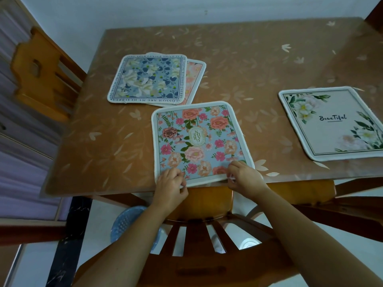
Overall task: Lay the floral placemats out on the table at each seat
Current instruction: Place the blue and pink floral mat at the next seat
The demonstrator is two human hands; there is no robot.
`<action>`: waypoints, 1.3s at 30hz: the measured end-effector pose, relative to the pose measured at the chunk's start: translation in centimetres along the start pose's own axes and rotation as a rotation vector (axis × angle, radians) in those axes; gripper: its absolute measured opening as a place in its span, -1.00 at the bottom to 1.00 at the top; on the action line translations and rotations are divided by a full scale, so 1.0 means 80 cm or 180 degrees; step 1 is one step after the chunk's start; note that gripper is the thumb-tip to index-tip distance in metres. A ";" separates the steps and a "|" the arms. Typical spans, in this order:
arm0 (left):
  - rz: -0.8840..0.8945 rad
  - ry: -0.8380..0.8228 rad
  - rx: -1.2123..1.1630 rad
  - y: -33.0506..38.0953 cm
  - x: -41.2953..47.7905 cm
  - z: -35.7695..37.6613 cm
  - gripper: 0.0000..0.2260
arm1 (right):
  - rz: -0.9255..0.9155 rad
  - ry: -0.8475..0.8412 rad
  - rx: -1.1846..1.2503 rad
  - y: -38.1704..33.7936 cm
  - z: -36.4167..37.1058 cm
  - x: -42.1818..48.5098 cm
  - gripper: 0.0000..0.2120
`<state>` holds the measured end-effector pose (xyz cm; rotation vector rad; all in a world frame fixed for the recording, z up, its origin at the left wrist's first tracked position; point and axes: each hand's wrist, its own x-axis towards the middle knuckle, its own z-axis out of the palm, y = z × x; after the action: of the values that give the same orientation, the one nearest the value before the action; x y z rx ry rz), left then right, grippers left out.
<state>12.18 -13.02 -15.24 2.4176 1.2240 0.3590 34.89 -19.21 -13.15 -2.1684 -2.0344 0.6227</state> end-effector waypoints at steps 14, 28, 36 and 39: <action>0.0042 -0.0092 -0.0168 -0.008 -0.003 0.002 -0.66 | -0.0040 -0.0041 -0.0073 -0.020 0.011 0.012 -0.64; -0.0300 0.0197 -0.0854 -0.005 0.001 -0.013 -0.90 | -0.0435 0.0270 0.0594 -0.096 0.044 0.035 -0.86; 0.0122 -0.0141 -0.0609 0.008 0.004 -0.010 -0.87 | -0.0336 0.0009 0.0751 -0.055 0.011 0.019 -0.91; 0.0142 -0.0142 -0.0527 0.011 0.014 -0.006 -0.87 | -0.0096 -0.0067 0.0803 -0.019 -0.011 0.001 -0.90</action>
<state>13.27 -12.50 -14.34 2.3017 1.0784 0.4009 33.74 -18.85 -11.85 -1.9916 -1.8778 0.8505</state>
